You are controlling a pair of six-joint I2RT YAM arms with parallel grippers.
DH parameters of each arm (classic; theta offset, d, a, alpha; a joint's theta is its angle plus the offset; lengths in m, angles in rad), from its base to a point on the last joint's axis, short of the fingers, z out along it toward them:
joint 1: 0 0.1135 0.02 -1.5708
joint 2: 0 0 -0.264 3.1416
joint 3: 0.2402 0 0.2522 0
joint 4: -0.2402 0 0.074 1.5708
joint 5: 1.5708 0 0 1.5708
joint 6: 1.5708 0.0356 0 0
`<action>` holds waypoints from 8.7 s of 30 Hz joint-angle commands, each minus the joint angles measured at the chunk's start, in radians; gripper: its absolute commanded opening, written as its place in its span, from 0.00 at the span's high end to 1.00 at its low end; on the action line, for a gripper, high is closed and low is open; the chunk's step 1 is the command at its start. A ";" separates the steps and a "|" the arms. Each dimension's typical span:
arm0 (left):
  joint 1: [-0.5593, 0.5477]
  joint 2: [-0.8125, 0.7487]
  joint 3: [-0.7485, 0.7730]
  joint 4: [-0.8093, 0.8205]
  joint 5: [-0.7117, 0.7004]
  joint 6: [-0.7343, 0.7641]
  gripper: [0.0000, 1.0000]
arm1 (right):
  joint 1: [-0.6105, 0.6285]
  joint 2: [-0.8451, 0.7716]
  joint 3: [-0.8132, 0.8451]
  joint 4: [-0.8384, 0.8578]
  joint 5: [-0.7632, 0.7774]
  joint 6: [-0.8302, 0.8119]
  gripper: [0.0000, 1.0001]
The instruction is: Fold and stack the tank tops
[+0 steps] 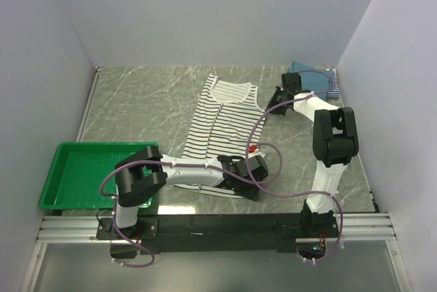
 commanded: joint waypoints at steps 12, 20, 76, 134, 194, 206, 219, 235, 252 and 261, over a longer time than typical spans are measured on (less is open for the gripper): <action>-0.043 0.074 0.191 -0.142 -0.191 -0.005 0.57 | -0.018 -0.064 -0.015 0.030 -0.020 0.004 1.00; -0.047 0.124 0.214 -0.125 -0.217 0.002 0.57 | -0.023 -0.067 -0.012 0.033 -0.034 0.009 1.00; 0.076 -0.517 -0.450 -0.103 -0.220 -0.270 1.00 | 0.225 0.252 0.561 -0.195 0.131 -0.014 1.00; 0.180 -0.258 -0.291 -0.002 -0.124 -0.017 0.99 | 0.255 0.140 0.241 -0.131 0.100 0.014 0.76; 0.237 -0.127 -0.216 0.133 -0.013 0.008 0.98 | 0.230 -0.344 -0.584 0.311 -0.176 0.176 0.64; 0.212 -0.113 -0.291 0.110 -0.070 -0.021 0.99 | 0.215 -0.300 -0.559 0.250 -0.090 0.133 0.66; 0.214 -0.233 -0.331 0.082 -0.111 -0.057 0.99 | 0.206 -0.307 -0.538 0.210 -0.055 0.086 0.64; 0.266 -0.544 -0.426 0.010 -0.176 -0.193 0.70 | 0.230 -0.688 -0.746 0.105 -0.014 0.121 0.60; 0.358 -0.613 -0.722 0.355 0.050 -0.259 0.48 | 0.348 -0.992 -1.042 0.042 -0.021 0.285 0.55; 0.364 -0.546 -0.762 0.378 0.045 -0.310 0.51 | 0.439 -0.998 -1.088 0.044 -0.012 0.353 0.55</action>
